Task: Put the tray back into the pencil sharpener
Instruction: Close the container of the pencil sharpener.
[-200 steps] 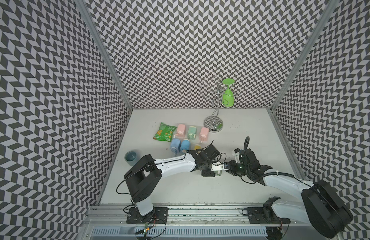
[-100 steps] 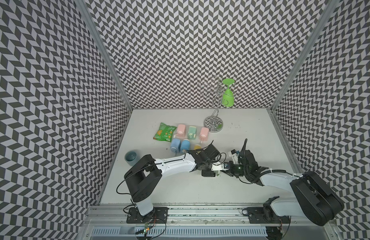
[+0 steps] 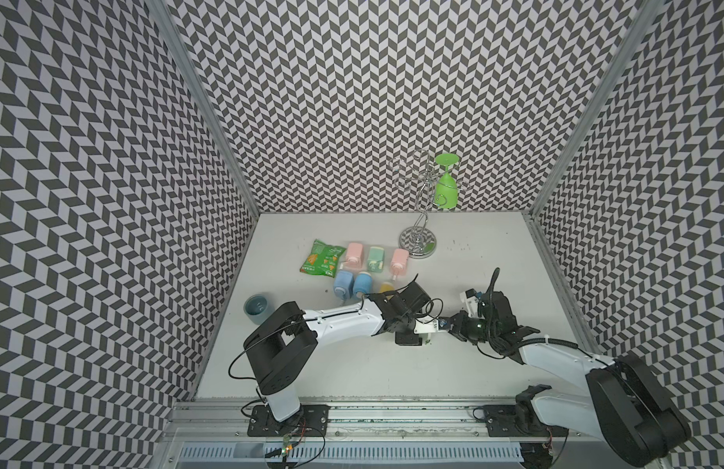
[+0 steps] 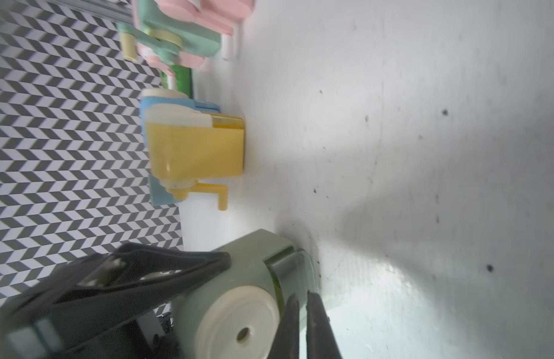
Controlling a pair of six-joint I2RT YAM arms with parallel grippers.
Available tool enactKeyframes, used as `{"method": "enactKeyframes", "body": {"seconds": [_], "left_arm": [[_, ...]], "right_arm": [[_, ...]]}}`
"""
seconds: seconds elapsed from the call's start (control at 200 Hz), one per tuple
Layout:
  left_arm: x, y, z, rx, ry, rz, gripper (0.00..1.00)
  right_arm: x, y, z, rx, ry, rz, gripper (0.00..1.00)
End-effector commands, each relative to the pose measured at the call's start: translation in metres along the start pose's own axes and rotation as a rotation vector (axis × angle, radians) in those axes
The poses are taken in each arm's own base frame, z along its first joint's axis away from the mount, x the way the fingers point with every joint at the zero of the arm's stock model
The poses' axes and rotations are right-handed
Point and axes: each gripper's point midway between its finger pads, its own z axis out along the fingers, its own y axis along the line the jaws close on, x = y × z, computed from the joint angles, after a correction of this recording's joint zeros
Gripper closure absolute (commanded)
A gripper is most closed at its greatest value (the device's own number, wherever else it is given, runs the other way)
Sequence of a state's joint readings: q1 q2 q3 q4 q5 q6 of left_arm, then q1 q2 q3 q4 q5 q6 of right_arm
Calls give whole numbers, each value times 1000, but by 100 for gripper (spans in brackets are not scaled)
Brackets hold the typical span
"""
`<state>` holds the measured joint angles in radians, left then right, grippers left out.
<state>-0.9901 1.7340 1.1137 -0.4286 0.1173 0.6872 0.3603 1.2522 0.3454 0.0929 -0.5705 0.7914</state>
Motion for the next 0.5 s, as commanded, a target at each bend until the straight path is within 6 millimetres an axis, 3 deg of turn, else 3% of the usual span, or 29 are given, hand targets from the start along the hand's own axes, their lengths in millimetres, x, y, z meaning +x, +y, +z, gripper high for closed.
{"method": "enactKeyframes", "body": {"seconds": [0.0, 0.185, 0.496], "left_arm": [[15, -21, 18, 76, 49, 3, 100], [14, -21, 18, 77, 49, 0, 100], [14, -20, 21, 81, 54, -8, 100]], "right_arm": [[2, -2, 6, 8, 16, -21, 94], [18, 22, 24, -113, 125, -62, 95], [25, 53, 34, -243, 185, -94, 95]]}}
